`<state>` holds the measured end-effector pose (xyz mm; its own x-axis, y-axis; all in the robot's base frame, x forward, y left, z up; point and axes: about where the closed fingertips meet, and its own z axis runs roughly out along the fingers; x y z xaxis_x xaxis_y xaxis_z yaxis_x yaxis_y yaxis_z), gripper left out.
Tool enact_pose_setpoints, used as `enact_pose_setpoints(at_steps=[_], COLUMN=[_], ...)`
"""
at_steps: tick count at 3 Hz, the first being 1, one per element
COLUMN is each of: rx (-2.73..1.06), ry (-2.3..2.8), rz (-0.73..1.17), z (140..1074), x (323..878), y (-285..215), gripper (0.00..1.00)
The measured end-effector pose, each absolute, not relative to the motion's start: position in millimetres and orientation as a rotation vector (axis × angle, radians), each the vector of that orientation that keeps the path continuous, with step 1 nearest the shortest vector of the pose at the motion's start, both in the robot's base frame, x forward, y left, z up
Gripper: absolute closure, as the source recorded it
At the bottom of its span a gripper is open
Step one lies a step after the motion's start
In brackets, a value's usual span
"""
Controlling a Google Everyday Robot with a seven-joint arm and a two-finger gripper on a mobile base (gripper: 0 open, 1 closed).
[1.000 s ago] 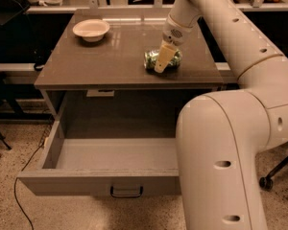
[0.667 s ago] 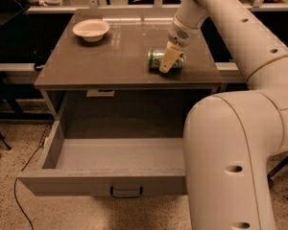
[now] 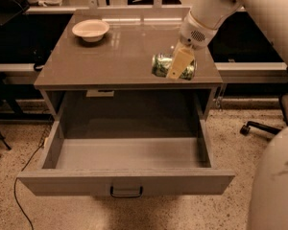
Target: Place green can into top drawer
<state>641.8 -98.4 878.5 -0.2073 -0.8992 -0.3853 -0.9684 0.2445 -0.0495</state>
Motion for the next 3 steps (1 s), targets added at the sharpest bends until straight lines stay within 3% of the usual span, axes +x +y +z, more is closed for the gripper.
enact_pose_setpoints(at_steps=[3], rx=[-1.714], ry=[2.259], rz=[0.344], z=[845], x=[618], y=[-100], gripper=[1.0])
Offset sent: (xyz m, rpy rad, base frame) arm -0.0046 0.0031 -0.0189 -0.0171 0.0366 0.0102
